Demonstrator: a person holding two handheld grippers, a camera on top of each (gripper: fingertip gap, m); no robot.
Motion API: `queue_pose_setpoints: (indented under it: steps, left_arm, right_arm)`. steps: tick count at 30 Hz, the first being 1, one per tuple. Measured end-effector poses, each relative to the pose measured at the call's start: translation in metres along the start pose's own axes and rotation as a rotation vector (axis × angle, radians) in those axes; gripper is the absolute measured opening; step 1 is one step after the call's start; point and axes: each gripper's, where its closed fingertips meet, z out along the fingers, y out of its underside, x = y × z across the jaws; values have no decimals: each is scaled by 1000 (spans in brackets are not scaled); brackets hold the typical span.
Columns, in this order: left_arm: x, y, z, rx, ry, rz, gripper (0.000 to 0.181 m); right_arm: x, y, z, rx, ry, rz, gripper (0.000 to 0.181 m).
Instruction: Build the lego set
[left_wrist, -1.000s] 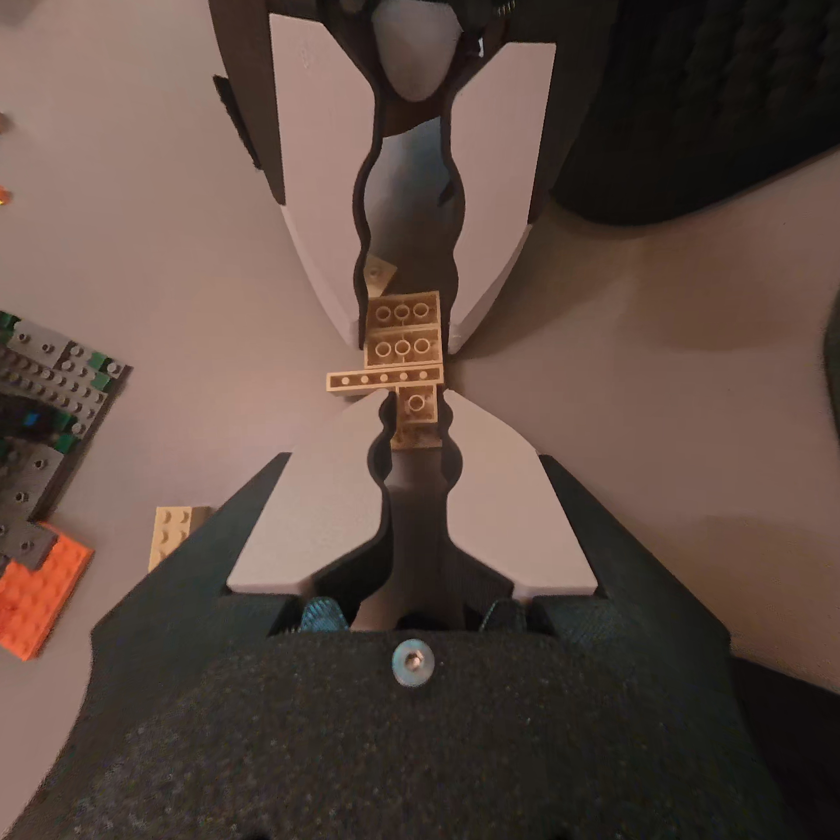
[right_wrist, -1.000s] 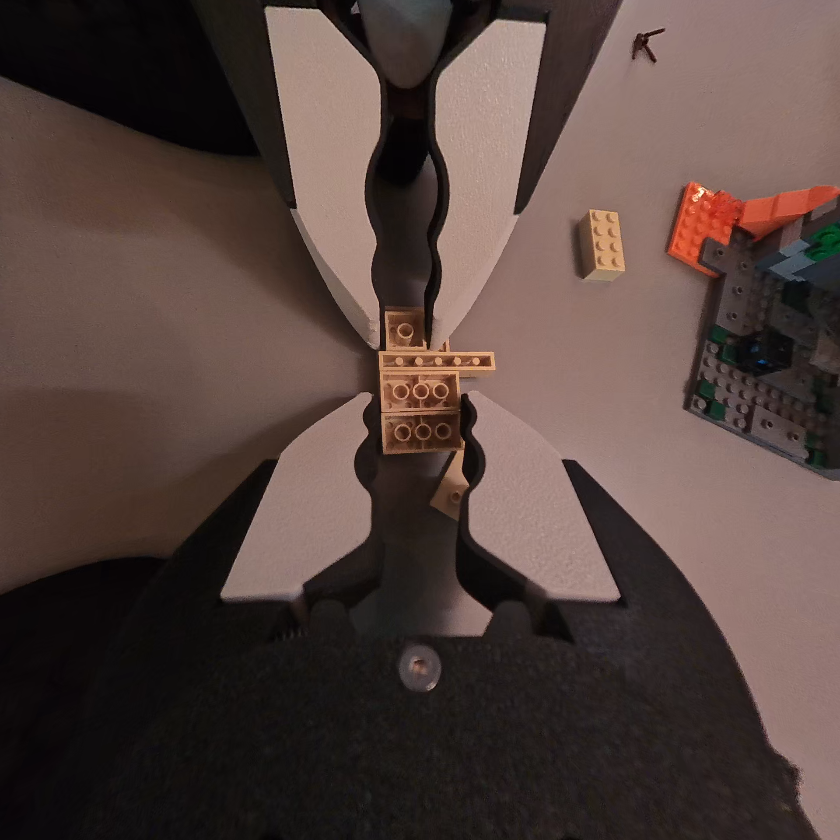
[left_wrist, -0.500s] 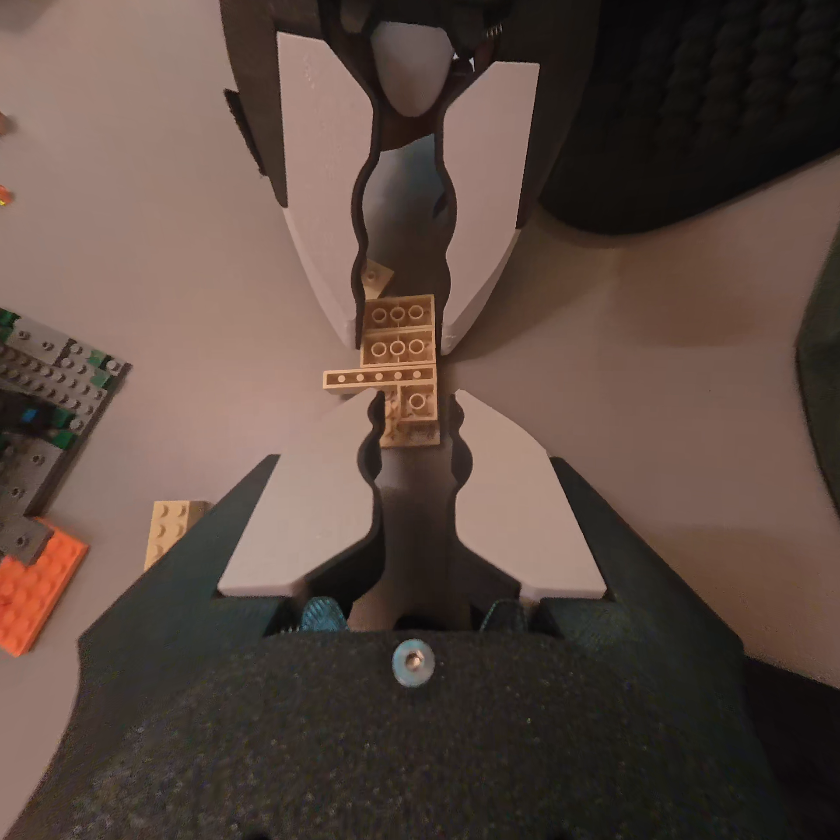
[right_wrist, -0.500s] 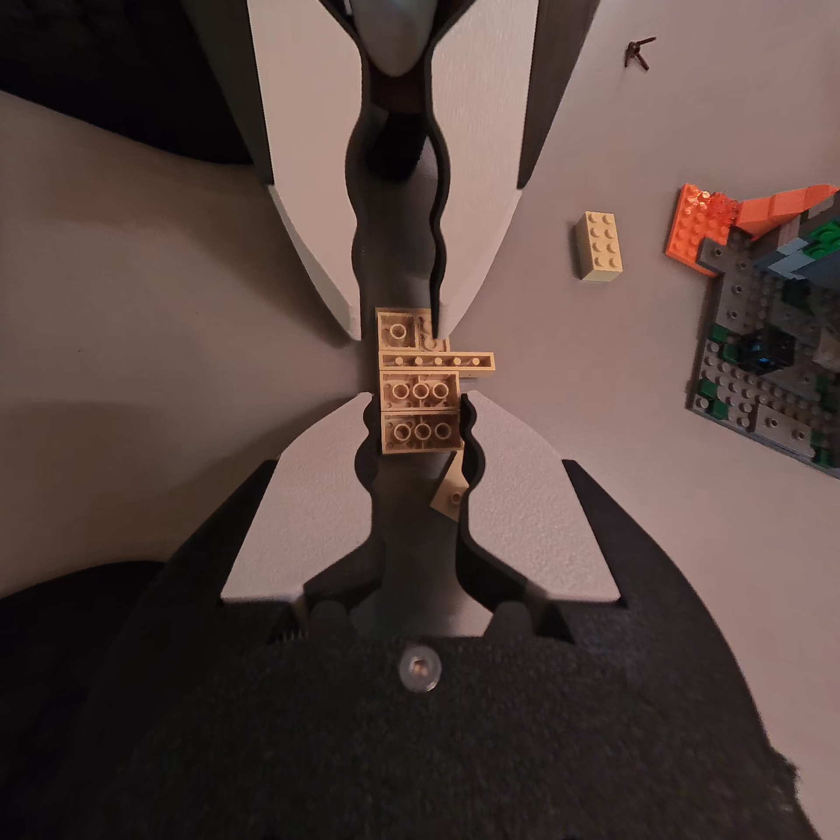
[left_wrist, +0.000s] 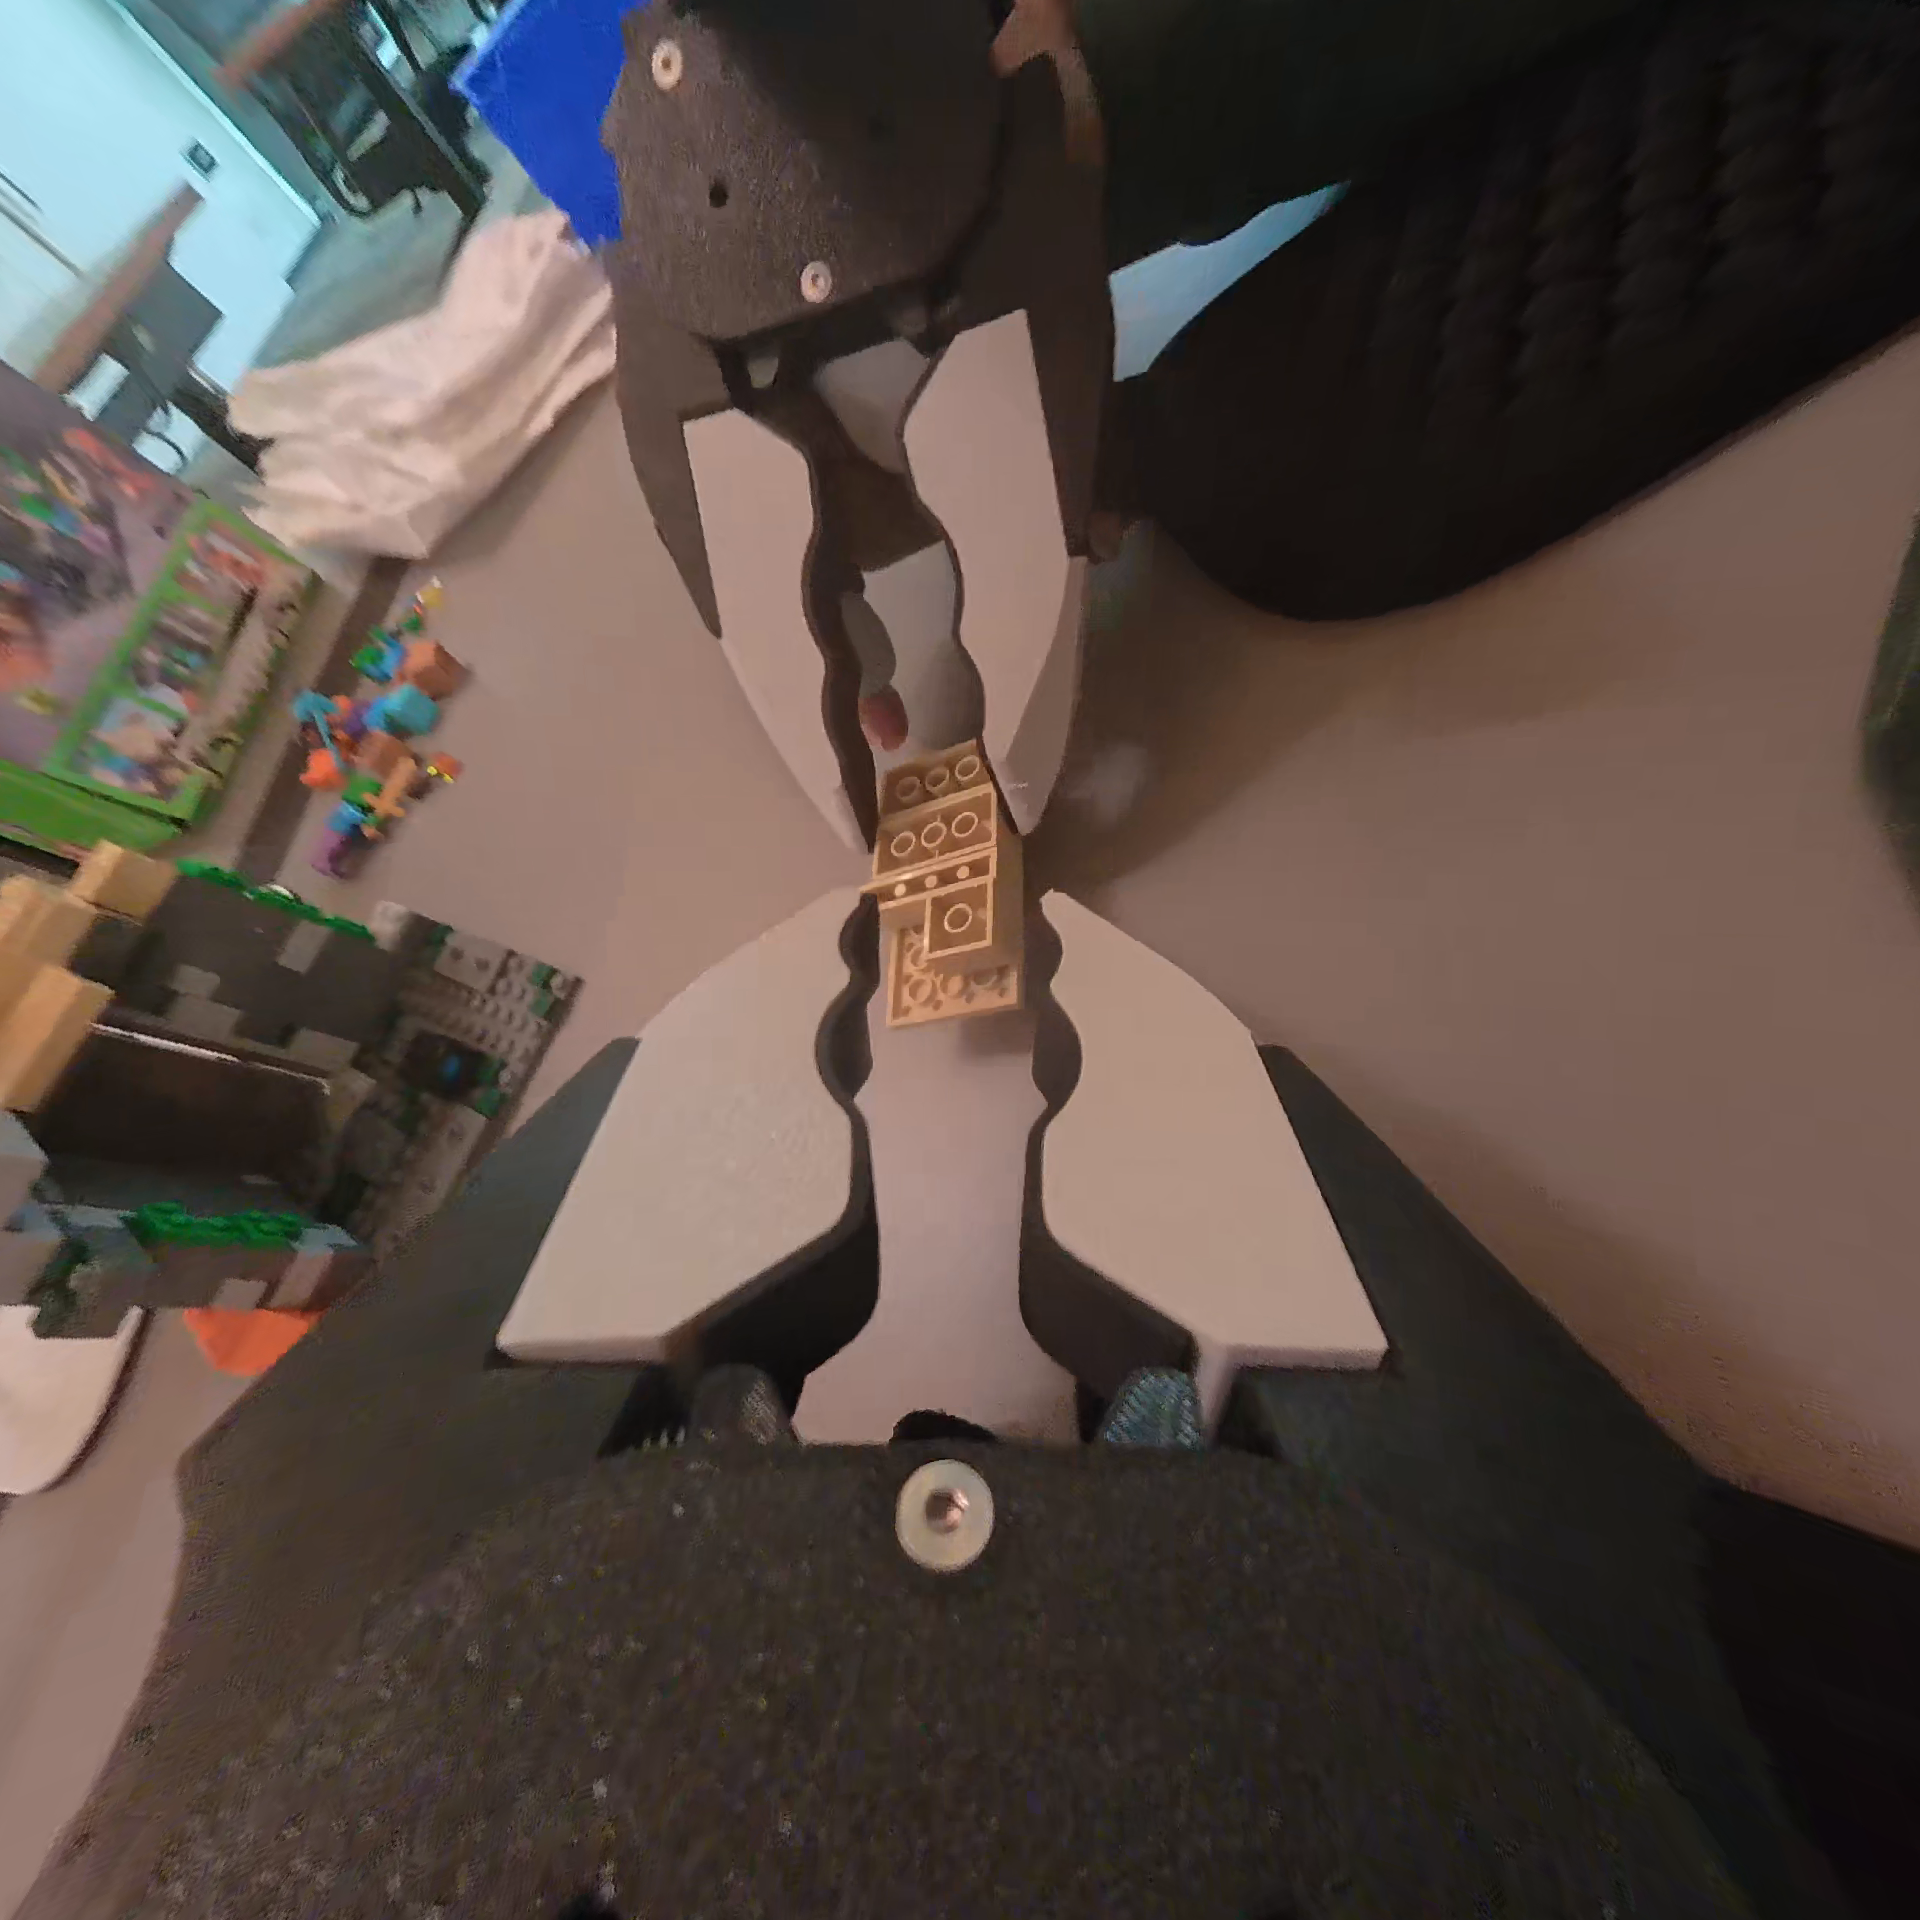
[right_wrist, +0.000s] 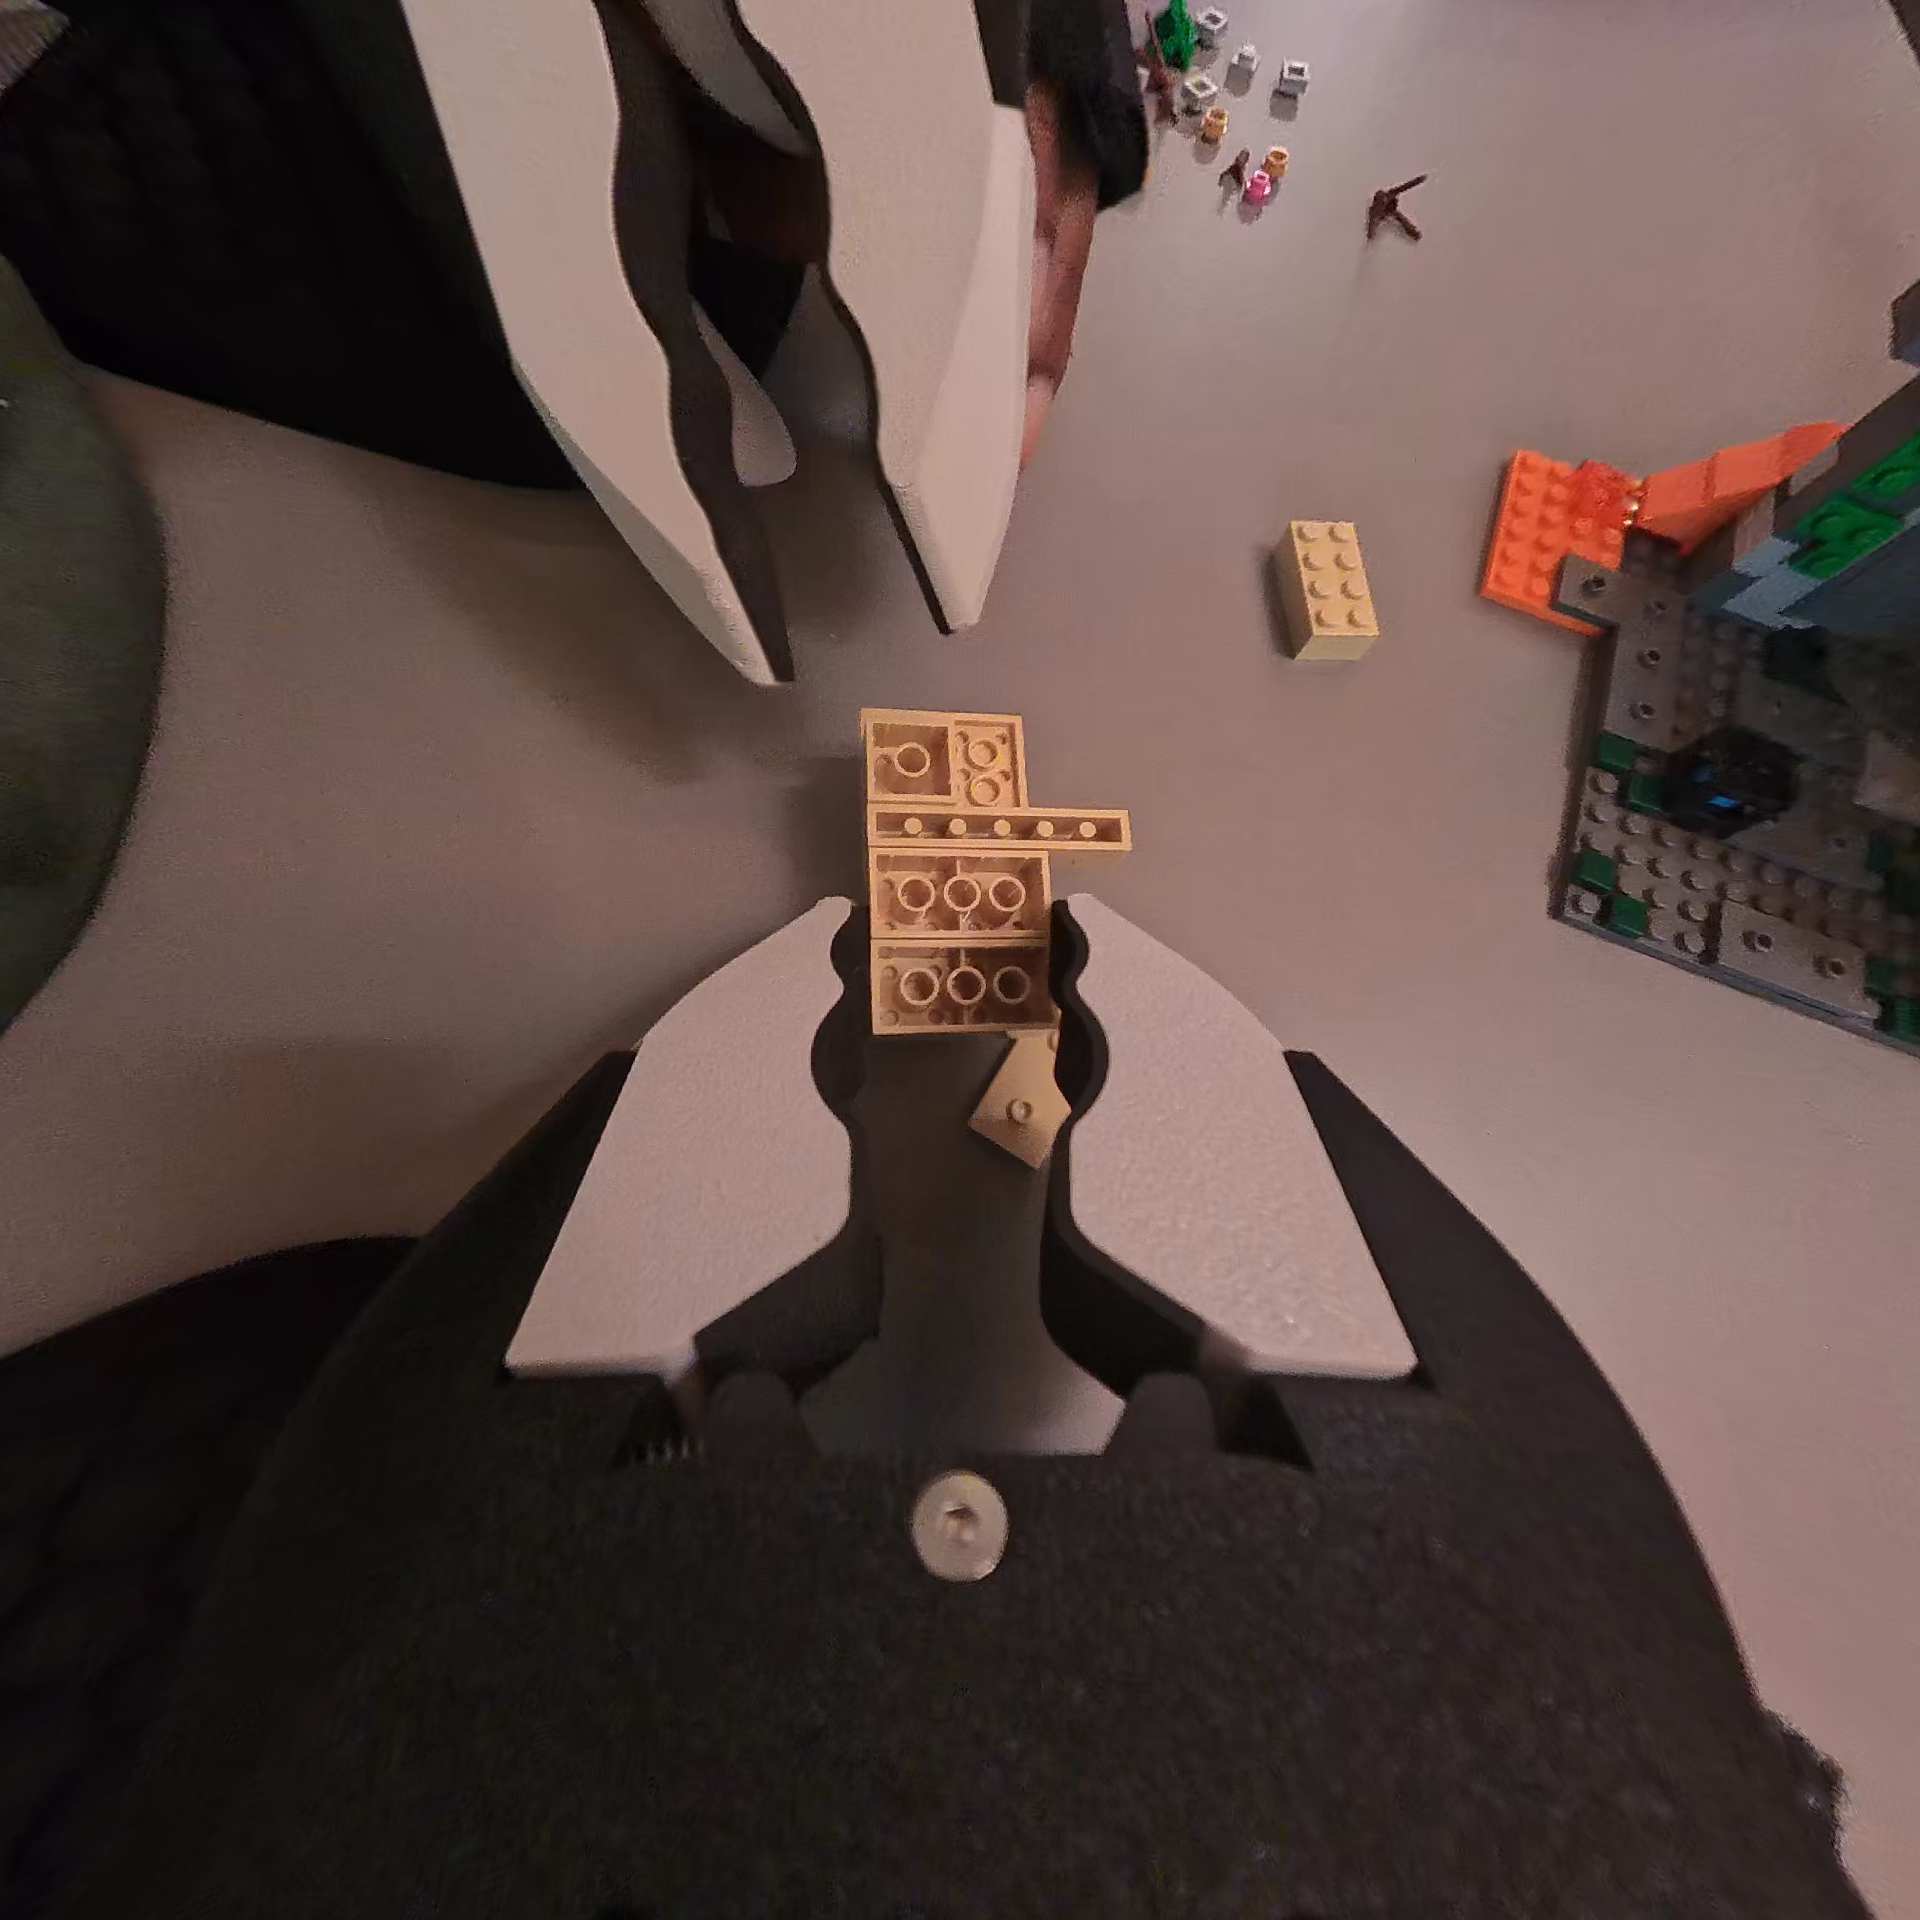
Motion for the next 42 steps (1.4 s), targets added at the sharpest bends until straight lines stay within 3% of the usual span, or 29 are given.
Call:
queue_pose_setpoints:
  steps: [14,20,24,42]
  left_arm:
    - [0,-26,-9,74,-133,315,33]
    - [-1,-36,-12,93,-161,395,25]
    - [5,-41,-15,106,-144,427,18]
    - [28,-58,-25,119,-27,424,17]
  right_arm:
    - [-10,-39,-23,149,-284,115,33]
    - [-21,-51,-25,179,-373,128,33]
    - [-27,-57,-29,196,-411,133,33]
    - [-57,-63,-36,209,-588,243,33]
